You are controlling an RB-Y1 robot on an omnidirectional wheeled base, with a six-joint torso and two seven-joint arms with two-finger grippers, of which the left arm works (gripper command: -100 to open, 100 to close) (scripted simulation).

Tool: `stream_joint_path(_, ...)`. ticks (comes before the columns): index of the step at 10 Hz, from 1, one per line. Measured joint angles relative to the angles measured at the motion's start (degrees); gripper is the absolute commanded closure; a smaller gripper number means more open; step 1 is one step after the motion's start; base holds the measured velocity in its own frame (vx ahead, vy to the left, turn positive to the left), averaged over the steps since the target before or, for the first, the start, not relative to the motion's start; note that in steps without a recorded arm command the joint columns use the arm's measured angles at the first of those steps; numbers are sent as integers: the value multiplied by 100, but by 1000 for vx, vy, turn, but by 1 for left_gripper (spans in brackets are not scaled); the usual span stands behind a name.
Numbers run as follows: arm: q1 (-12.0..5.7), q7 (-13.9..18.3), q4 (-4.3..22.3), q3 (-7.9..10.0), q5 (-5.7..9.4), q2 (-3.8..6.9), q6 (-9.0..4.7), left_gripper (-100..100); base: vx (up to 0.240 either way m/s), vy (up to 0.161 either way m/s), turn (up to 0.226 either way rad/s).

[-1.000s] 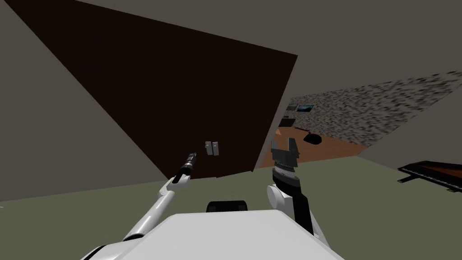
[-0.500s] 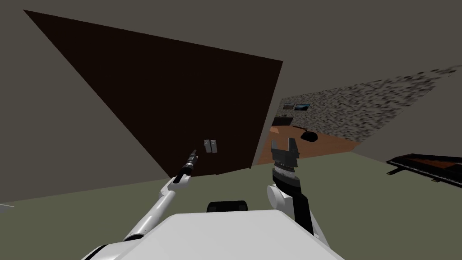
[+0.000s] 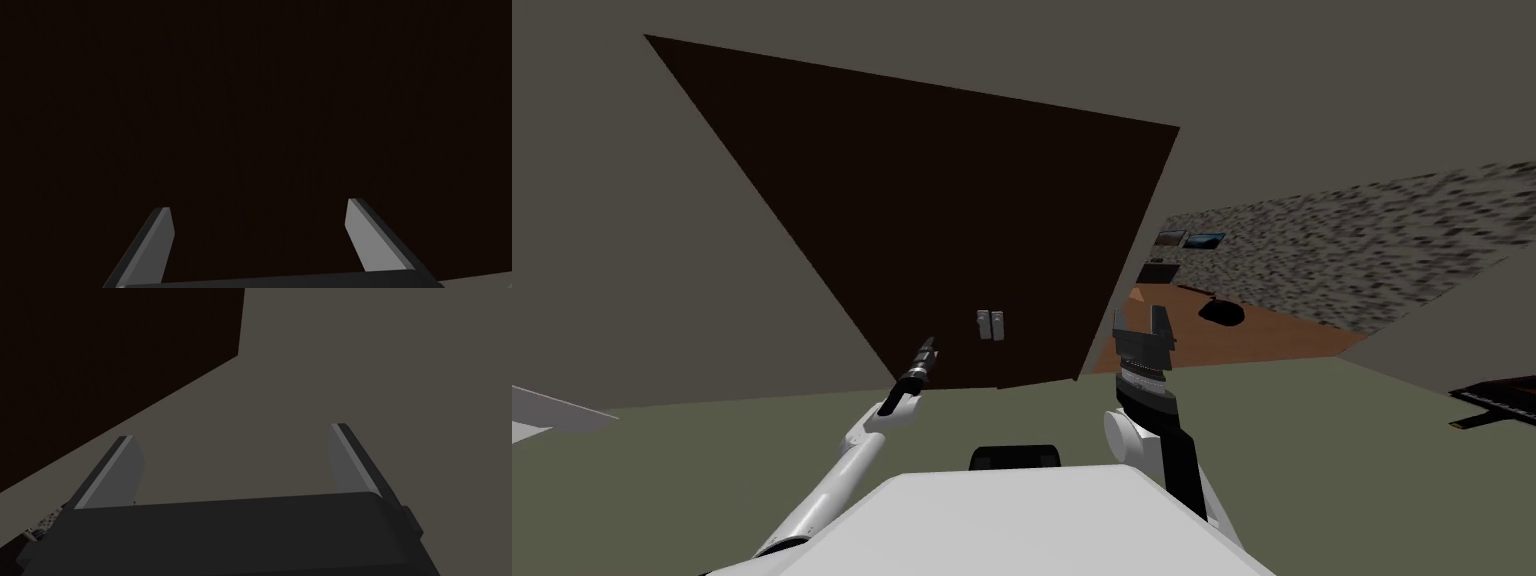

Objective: Pull the door open

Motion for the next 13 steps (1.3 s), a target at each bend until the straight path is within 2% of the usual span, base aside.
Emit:
stream_joint_path(2,-89,13,29,-24,-1,-9,8,-100,199,-24,-93)
stream_joint_path(3,-108,3,-14,-55,-10,-63,11,-100,208,-60,-189)
stream_joint_path(4,-200,19,22,-123,-17,-92,-12,-100,214,-92,-195)
stream_joint_path(5,-275,-30,-31,-164,-44,-231,1,-100,203,-138,-163)
stream_joint_path(6,-267,-41,-149,-235,-55,-295,18,-100,90,-66,-20)
stream_joint_path(7,-269,-37,-165,-246,-56,-302,21,100,-11,8,22)
stream_joint_path(12,-267,-41,-149,-234,-55,-294,18,100,-20,14,0)
stream_joint_path(13,-266,-41,-149,-234,-55,-295,18,-100,-113,67,182)
